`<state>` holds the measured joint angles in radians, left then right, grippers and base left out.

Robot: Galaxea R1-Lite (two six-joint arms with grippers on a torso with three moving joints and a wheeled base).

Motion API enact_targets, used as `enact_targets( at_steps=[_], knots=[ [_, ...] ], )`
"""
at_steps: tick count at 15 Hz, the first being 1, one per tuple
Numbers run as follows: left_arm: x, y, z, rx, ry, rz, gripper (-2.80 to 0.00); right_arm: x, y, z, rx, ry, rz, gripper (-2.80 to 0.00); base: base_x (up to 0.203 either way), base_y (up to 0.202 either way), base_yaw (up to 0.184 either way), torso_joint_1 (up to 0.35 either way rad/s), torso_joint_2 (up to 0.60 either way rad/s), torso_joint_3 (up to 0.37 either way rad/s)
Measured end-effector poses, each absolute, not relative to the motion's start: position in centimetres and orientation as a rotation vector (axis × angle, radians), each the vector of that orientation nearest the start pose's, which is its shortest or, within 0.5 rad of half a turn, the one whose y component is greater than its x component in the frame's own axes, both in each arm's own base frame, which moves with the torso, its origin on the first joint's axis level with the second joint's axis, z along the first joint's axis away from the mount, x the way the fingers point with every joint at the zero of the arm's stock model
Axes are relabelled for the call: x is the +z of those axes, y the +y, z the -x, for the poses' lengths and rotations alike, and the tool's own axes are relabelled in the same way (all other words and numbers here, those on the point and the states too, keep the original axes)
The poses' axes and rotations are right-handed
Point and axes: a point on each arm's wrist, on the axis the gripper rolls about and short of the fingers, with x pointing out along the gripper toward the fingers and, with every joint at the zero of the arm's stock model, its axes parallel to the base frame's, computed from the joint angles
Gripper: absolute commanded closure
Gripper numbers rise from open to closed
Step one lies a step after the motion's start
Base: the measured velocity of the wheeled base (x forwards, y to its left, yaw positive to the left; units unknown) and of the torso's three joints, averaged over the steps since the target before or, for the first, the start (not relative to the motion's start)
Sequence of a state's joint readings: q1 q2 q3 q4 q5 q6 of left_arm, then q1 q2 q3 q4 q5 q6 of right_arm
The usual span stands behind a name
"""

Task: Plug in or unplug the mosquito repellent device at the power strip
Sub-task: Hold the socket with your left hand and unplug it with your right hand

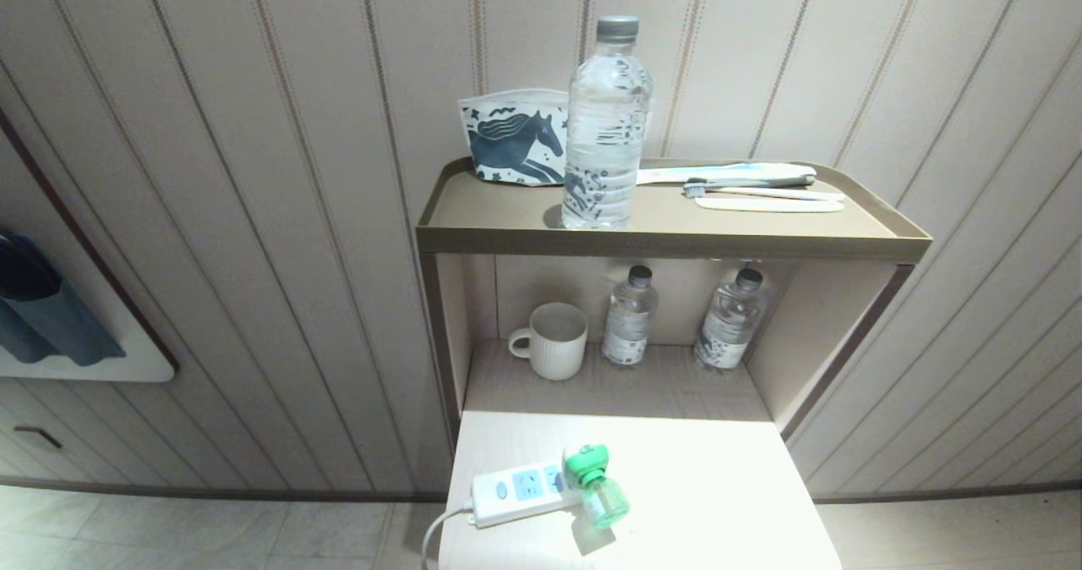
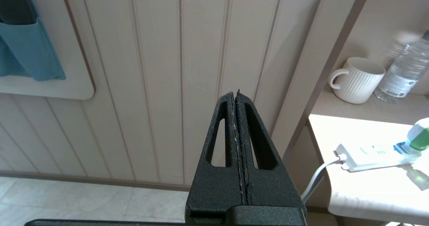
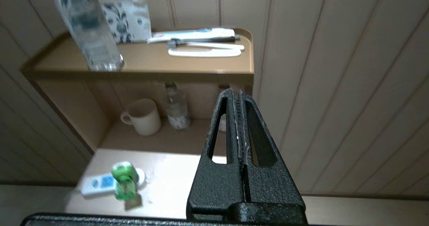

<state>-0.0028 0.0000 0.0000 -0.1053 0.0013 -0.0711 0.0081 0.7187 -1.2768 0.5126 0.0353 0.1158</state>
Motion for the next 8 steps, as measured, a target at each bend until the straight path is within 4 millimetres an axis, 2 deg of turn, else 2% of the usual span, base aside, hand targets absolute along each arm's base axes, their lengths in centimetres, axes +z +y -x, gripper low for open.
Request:
enact_targets(
  at_steps=[2, 4, 6, 8],
  knots=[
    [8.6, 0.0, 2.3, -0.005, -0.101, 0.072, 0.0, 39.6, 0.3, -2.5, 0.118, 0.034, -0.233, 0.0, 0.0, 0.0, 0.0, 0.0, 0.0, 0.0],
    [8.5, 0.0, 2.3, -0.005, -0.096, 0.073, 0.0, 41.2, 1.6, -7.2, 0.212, 0.205, -0.329, 0.0, 0.0, 0.0, 0.0, 0.0, 0.0, 0.0],
    [8.5, 0.0, 2.3, -0.004, -0.096, 0.073, 0.0, 40.5, 4.5, -11.8, 0.292, 0.453, -0.345, 0.0, 0.0, 0.0, 0.0, 0.0, 0.0, 0.0],
    [8.5, 0.0, 2.3, -0.003, -0.095, 0.073, 0.0, 38.3, 8.8, -15.7, 0.333, 0.677, -0.272, 0.0, 0.0, 0.0, 0.0, 0.0, 0.0, 0.0]
  ],
)
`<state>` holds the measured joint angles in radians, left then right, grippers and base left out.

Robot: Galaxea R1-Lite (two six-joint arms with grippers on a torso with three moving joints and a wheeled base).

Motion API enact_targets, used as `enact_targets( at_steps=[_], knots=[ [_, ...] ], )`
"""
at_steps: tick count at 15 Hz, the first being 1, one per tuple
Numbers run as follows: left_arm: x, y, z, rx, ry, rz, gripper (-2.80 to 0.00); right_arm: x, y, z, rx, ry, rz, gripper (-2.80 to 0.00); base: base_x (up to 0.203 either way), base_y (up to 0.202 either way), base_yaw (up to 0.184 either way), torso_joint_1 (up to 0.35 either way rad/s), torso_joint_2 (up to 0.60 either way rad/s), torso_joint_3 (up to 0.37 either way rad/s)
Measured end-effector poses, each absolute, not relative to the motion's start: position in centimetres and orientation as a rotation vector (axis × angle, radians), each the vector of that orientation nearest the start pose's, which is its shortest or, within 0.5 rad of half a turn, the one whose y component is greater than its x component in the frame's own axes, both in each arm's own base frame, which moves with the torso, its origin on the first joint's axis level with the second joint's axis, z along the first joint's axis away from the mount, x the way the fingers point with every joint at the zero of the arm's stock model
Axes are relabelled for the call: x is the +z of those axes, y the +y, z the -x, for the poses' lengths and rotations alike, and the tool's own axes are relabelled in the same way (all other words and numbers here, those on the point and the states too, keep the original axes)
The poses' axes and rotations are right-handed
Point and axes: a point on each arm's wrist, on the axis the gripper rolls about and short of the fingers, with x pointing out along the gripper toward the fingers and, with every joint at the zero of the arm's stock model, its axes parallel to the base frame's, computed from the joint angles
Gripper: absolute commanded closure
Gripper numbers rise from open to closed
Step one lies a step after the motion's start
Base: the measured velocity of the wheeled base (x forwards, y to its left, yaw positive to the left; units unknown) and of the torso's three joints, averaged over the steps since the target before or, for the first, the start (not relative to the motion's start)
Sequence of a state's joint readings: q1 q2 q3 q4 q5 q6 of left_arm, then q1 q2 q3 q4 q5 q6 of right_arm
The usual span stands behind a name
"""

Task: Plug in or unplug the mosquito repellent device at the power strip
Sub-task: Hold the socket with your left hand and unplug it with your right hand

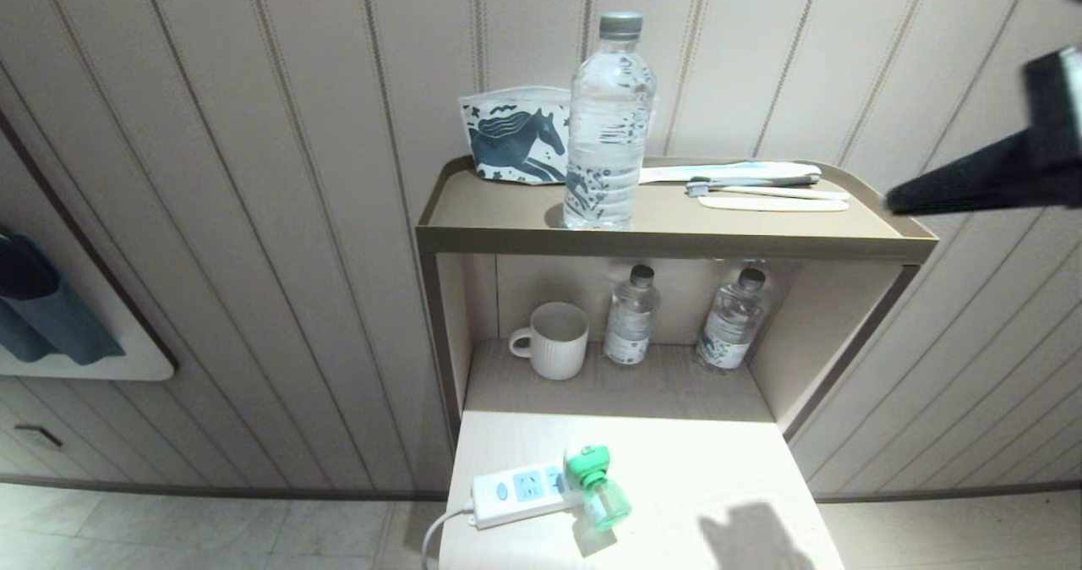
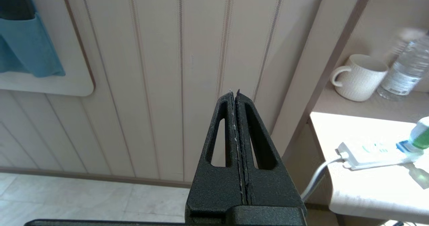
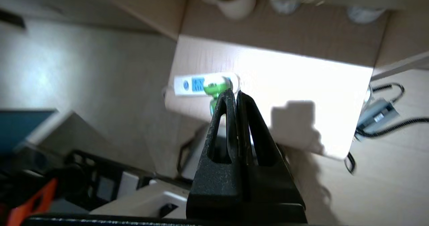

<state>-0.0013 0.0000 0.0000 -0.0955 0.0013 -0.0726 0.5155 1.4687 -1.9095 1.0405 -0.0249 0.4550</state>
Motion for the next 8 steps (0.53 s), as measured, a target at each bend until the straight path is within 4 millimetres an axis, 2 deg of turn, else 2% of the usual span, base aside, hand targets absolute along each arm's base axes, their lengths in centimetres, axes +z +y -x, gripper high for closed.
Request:
enact_targets(
  at_steps=[4, 5, 8],
  knots=[
    [8.5, 0.0, 2.3, -0.004, -0.095, 0.073, 0.0, 33.7, 16.7, -21.0, 0.348, 0.843, -0.127, 0.0, 0.0, 0.0, 0.0, 0.0, 0.0, 0.0],
    [8.5, 0.0, 2.3, -0.004, -0.093, 0.073, 0.0, 32.6, 18.2, -21.6, 0.349, 0.872, -0.093, -2.8, 0.0, 0.0, 0.0, 0.0, 0.0, 0.0],
    [8.4, 0.0, 2.3, -0.003, -0.083, 0.073, 0.0, 30.0, 21.4, -22.0, 0.358, 0.931, 0.046, -2.8, 0.0, 0.0, 0.0, 0.0, 0.0, 0.0]
  ],
)
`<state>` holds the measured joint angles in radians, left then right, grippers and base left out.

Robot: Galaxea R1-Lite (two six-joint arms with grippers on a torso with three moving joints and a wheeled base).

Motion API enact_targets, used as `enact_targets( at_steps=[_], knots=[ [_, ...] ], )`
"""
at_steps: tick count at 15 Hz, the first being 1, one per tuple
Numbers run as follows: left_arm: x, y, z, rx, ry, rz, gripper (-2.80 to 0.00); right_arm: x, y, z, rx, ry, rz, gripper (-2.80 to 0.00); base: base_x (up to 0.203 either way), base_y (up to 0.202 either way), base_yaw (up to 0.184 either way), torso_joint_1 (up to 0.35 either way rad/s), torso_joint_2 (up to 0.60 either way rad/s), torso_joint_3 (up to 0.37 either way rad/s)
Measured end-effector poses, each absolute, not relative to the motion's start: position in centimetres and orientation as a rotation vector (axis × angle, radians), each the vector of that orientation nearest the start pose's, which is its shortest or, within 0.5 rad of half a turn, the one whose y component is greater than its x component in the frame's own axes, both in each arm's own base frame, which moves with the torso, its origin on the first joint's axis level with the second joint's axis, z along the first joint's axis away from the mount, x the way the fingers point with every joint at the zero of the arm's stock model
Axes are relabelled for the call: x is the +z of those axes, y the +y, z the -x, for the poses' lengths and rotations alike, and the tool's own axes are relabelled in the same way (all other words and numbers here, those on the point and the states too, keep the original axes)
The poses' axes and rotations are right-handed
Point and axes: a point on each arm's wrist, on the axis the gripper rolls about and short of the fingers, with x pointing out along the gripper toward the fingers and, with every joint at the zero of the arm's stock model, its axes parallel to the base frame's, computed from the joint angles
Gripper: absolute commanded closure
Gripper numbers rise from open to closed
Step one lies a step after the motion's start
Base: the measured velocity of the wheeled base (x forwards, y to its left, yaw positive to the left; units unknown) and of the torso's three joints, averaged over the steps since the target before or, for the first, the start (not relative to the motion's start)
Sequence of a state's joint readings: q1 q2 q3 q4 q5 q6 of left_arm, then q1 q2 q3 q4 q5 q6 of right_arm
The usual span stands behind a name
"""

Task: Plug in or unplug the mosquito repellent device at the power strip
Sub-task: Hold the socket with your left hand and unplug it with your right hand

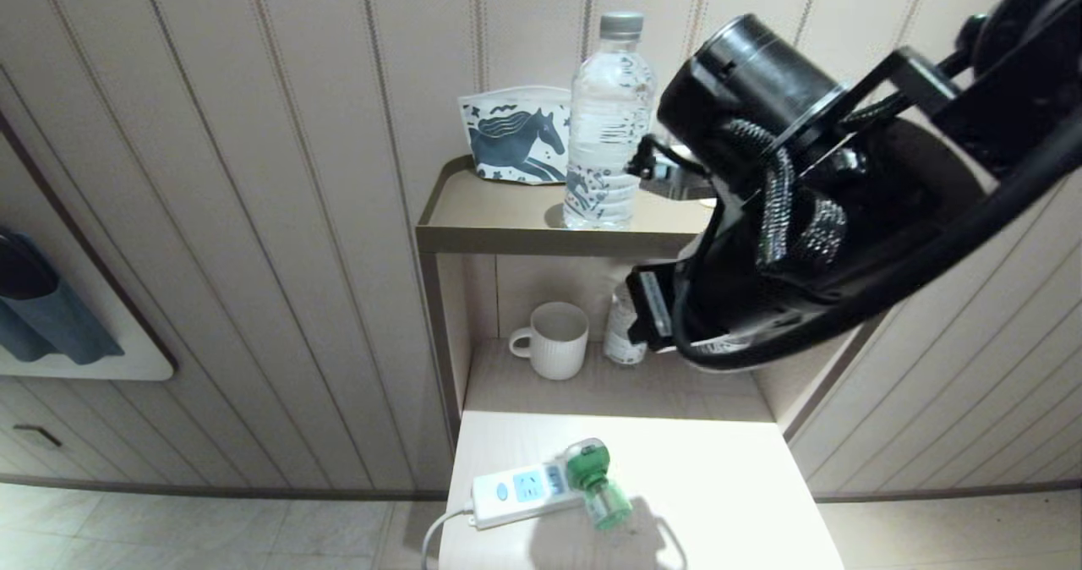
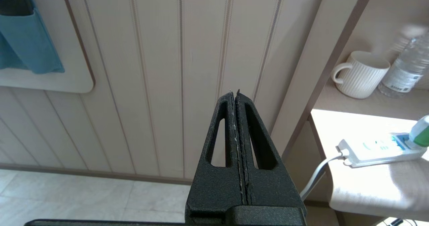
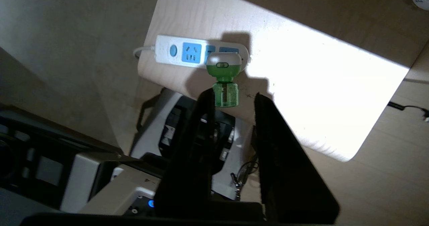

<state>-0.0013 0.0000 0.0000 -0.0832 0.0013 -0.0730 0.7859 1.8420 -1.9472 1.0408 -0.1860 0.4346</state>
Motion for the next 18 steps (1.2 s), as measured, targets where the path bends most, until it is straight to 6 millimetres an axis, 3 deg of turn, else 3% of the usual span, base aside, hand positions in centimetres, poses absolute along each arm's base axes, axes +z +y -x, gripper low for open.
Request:
enact_targets(
  at_steps=[4, 18],
  knots=[
    [8.4, 0.0, 2.3, -0.003, -0.082, 0.073, 0.0, 27.5, 22.9, -22.4, 0.407, 1.007, 0.241, -2.8, 0.0, 0.0, 0.0, 0.0, 0.0, 0.0],
    [8.4, 0.0, 2.3, -0.004, -0.082, 0.075, 0.0, 15.1, 27.8, -27.3, 0.338, 1.27, 0.407, -2.8, 0.0, 0.0, 0.0, 0.0, 0.0, 0.0]
  ],
)
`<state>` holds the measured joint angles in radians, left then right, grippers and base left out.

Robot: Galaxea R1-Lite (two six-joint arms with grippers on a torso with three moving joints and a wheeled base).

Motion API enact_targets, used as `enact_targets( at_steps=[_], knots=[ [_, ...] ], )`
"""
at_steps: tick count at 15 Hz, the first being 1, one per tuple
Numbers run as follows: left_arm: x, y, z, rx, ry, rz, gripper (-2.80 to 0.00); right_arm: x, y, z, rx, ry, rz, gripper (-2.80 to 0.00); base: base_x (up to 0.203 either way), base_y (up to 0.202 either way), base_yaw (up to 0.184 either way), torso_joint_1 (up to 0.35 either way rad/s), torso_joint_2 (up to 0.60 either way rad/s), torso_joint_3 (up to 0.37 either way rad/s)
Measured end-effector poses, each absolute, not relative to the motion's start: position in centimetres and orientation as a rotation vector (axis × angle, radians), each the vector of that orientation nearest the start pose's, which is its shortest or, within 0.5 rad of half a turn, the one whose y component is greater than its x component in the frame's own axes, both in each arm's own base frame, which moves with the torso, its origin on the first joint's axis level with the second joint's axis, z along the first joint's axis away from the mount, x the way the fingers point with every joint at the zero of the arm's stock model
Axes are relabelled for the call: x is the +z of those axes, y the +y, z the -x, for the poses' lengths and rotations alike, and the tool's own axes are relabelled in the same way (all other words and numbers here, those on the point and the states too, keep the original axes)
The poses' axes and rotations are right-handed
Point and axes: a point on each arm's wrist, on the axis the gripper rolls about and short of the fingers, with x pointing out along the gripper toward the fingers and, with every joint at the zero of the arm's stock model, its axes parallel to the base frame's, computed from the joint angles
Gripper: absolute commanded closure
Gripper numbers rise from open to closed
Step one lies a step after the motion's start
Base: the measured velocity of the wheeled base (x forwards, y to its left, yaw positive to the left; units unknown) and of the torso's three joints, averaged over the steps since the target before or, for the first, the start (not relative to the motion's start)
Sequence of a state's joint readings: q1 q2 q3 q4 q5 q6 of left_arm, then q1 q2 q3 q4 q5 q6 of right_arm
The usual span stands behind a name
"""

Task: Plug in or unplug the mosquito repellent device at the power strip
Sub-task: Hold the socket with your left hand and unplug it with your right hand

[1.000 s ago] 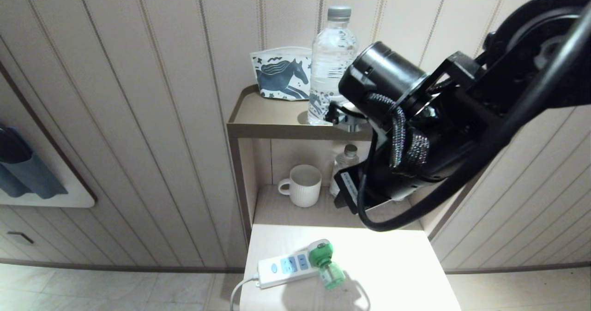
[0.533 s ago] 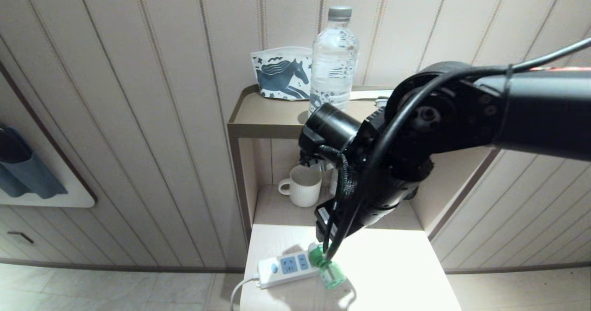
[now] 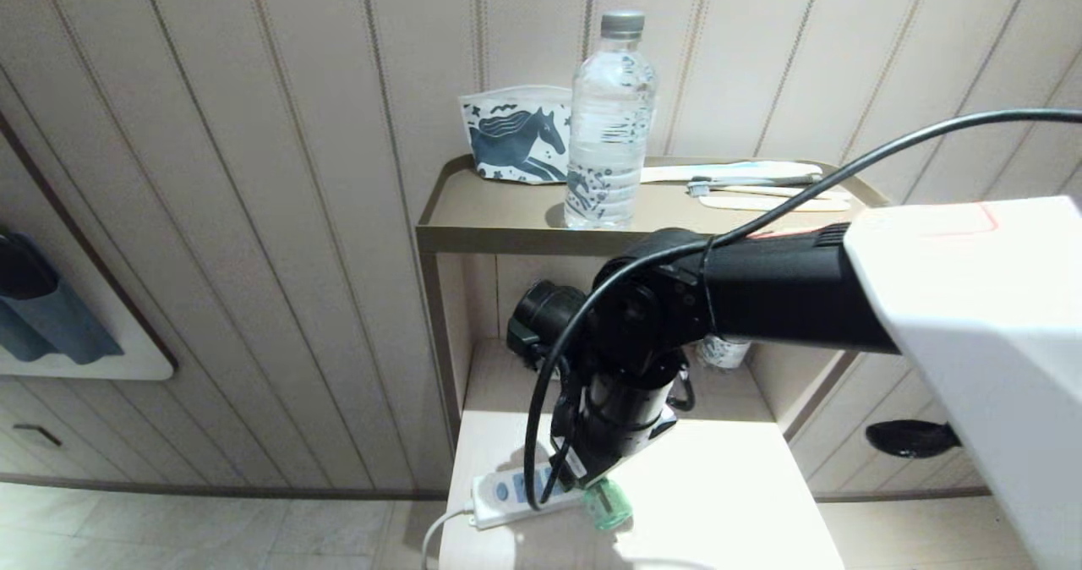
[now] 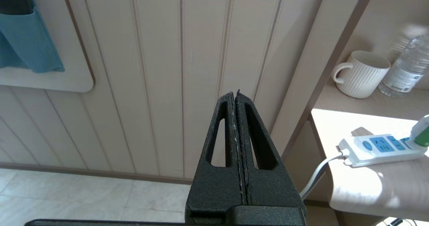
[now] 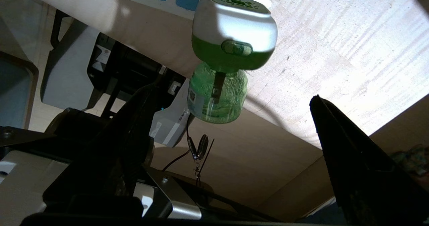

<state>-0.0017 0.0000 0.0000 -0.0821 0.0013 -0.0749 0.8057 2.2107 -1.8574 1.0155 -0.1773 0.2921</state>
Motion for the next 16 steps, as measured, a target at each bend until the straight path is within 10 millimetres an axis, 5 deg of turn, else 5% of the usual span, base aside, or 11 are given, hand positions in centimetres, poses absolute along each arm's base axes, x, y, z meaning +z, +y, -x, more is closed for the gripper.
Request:
enact_targets(
  at_steps=[5, 11, 16],
  knots=[
    [8.4, 0.0, 2.3, -0.003, -0.082, 0.074, 0.0, 12.8, 28.2, -28.8, 0.358, 1.284, 0.456, -2.8, 0.0, 0.0, 0.0, 0.0, 0.0, 0.0],
    [8.4, 0.0, 2.3, -0.004, -0.082, 0.075, 0.0, 12.7, 26.7, -30.9, 0.441, 1.3, 0.462, -2.8, 0.0, 0.0, 0.0, 0.0, 0.0, 0.0],
    [8.4, 0.0, 2.3, -0.004, -0.082, 0.075, 0.0, 11.6, 27.3, -31.7, 0.453, 1.31, 0.452, -2.8, 0.0, 0.0, 0.0, 0.0, 0.0, 0.0]
  ],
)
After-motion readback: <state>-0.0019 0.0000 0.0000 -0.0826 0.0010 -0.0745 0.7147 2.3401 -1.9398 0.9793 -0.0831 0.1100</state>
